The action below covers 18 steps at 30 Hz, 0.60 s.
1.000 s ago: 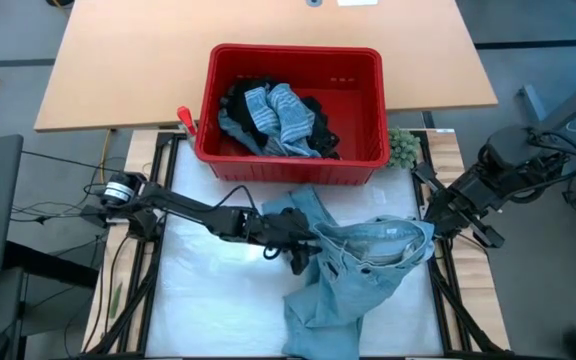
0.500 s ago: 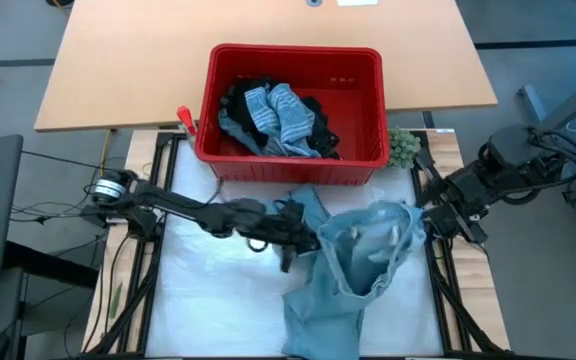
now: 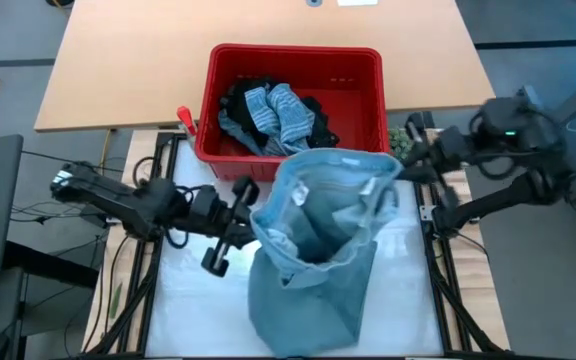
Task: Fold Laundry from Bin
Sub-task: Fold the light blue pants
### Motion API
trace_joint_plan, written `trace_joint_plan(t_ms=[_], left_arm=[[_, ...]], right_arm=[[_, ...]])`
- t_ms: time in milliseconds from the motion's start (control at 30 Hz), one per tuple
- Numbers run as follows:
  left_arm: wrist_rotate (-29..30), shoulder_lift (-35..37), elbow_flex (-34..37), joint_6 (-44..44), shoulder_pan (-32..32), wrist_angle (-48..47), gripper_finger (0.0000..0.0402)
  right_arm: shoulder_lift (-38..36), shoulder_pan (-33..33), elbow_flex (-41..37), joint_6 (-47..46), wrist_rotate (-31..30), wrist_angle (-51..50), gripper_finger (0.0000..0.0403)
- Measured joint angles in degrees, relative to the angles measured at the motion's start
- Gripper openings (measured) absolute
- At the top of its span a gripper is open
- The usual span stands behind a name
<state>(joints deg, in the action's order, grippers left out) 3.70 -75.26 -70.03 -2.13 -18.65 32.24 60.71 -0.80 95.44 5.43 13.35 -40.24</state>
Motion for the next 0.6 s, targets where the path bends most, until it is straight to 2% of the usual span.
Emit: trace_joint_plan(t_ms=[133, 233, 300, 367, 500, 600], left_arm=[[-1.69, -0.02, -4.58, 4.08, -2.44, -6.58, 0.0000], [-1.69, 0.49, -9.80, 6.24, -4.53, -16.67, 0.0000], [2.12, 1.45, -13.78, 6.07, -6.13, -26.48, 0.0000], [8.45, 2.13, -18.26, 4.26, -7.23, -36.57, 0.0000], [19.98, 2.95, -28.73, 0.23, -7.26, -52.60, 0.0000], [21.27, 2.82, -37.44, -0.48, -4.26, -61.26, 0.0000]], right_arm=[[0.49, 4.85, -5.64, -3.55, 1.72, 8.19, 0.0037], [0.48, 7.79, -6.91, -3.47, 1.74, 11.71, 0.0037], [0.17, 9.74, -6.87, -2.48, 1.74, 12.59, 0.0037], [-0.44, 11.69, -6.89, -2.14, 1.74, 14.52, 0.0037], [0.32, 15.11, -6.88, -2.27, -0.66, 28.26, 0.0037], [2.39, 17.39, -6.73, -2.38, -2.07, 36.92, 0.0037]])
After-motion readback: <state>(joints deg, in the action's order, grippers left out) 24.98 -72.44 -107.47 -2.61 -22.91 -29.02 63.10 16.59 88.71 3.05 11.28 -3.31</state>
